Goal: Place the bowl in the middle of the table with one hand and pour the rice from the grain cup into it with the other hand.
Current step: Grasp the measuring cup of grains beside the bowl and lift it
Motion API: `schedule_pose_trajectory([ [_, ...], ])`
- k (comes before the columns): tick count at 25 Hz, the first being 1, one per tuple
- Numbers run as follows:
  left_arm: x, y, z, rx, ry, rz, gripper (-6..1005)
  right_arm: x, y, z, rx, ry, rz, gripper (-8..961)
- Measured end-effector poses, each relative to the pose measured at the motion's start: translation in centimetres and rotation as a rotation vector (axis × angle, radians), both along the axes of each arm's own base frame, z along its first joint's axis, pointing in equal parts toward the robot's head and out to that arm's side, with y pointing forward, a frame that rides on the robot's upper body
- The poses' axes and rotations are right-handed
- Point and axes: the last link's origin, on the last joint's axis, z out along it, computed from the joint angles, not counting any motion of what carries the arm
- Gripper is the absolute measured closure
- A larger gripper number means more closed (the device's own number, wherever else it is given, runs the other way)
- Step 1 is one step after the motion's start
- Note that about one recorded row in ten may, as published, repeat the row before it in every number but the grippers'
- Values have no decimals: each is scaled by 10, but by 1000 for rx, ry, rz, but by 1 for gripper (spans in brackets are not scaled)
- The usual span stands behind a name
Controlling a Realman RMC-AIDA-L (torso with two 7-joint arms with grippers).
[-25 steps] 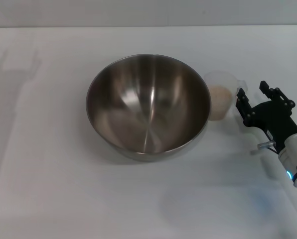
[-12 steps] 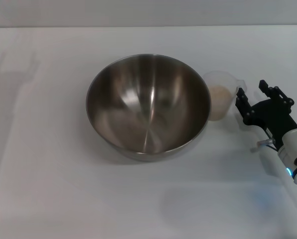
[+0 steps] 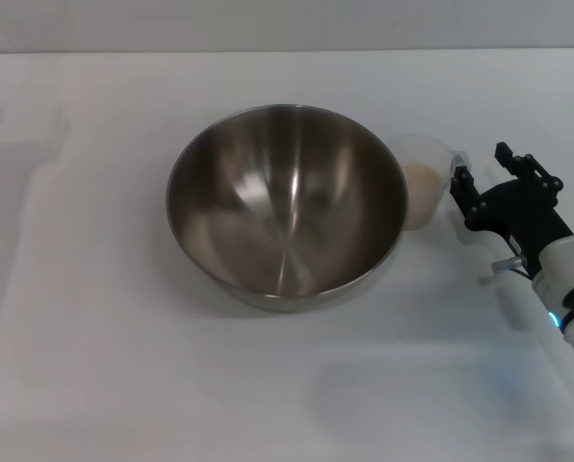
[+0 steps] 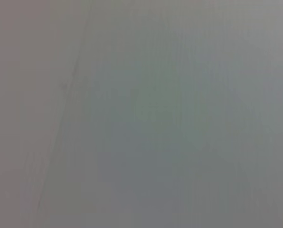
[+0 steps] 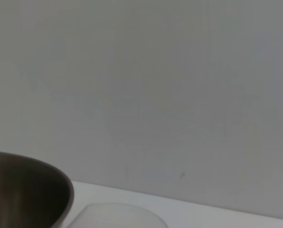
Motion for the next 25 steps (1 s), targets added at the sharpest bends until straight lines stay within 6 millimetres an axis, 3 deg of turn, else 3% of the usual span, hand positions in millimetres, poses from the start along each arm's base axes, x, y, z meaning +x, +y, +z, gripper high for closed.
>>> schedule_pose_trajectory([
  [5, 0, -3, 1, 9, 0, -7, 185, -4, 3, -2, -14, -10, 20, 440],
  [25, 0, -8, 2, 26, -6, -19, 185, -7, 11, -3, -38, 3, 46, 901],
])
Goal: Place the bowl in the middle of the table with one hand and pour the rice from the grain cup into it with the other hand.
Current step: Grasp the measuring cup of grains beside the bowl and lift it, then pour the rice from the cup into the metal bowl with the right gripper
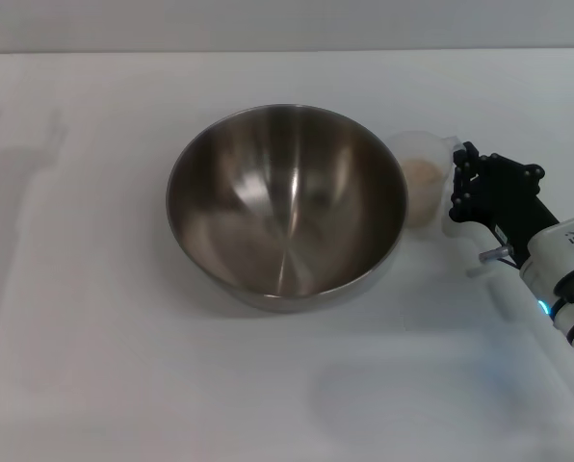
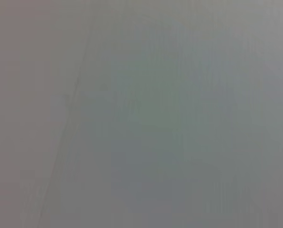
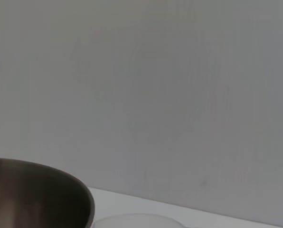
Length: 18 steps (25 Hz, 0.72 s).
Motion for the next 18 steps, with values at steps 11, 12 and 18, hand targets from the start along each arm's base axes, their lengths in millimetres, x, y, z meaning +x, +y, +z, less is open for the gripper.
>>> schedule_pose_trajectory([
  [11, 0, -3, 0, 5, -3, -9, 185, -4, -3, 26, 165, 26, 72, 942],
  [12, 0, -3, -1, 4, -3, -10, 185, -7, -2, 30, 192, 17, 100, 942],
  [18, 3, -2, -1, 4, -5, -20, 185, -37, 15, 44, 294, -130, 295, 942],
])
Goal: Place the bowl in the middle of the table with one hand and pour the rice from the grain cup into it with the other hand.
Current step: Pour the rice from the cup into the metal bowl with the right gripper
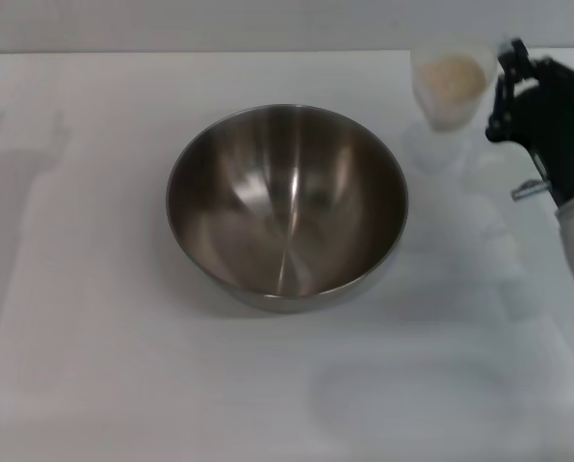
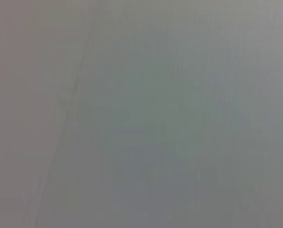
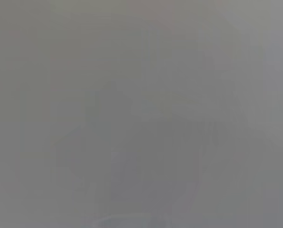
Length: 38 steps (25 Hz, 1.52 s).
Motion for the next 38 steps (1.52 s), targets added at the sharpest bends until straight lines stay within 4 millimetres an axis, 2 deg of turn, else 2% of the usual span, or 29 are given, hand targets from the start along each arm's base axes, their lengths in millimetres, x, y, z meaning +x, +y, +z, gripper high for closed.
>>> schedule_pose_trajectory([
  [3, 2, 1, 0, 1, -1, -4, 185, -10, 5, -1, 14, -66, 47, 942],
  [5, 3, 2, 0, 0, -1, -6, 185, -24, 11, -5, 40, -187, 115, 943],
  [6, 3, 2, 0, 0, -1, -7, 185, -24, 11, -5, 40, -187, 115, 943],
  [11, 7, 4, 2, 4, -3, -19, 185, -42, 12, -16, 95, -399, 228, 943],
  [26, 11, 8, 4, 14, -4, -30, 185, -59, 9, -30, 316, -908, 430, 942],
  [38, 16, 10, 7, 17, -10, -40, 186, -65, 12, -33, 437, -1131, 547, 943],
])
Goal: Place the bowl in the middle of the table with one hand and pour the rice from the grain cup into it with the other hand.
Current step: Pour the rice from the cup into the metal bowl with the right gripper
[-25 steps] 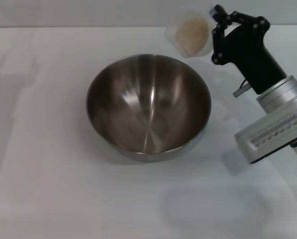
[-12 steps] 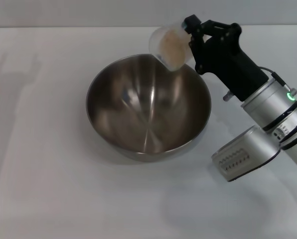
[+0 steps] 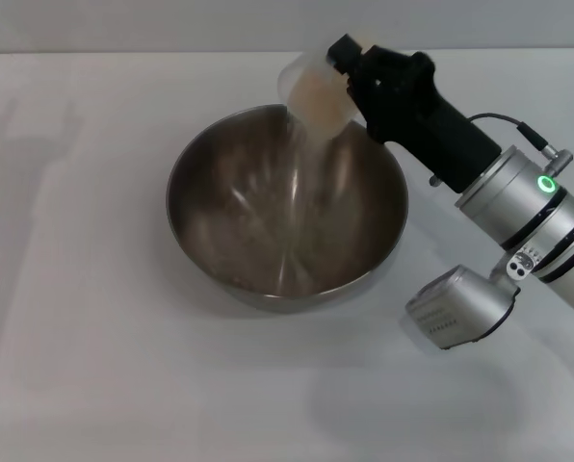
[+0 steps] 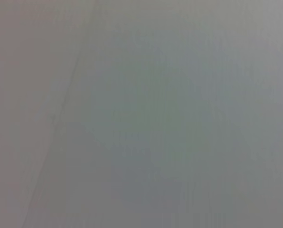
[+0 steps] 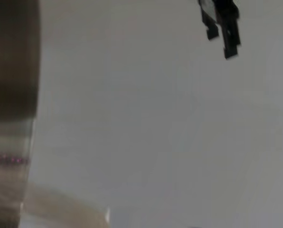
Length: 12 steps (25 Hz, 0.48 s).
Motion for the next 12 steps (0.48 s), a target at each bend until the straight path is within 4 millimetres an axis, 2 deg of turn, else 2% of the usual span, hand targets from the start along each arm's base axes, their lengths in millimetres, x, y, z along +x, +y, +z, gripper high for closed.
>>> schedule_pose_trajectory([
  [12, 4, 2, 0, -10, -4, -1, 186, -4, 1, -3, 77, -196, 156, 942],
])
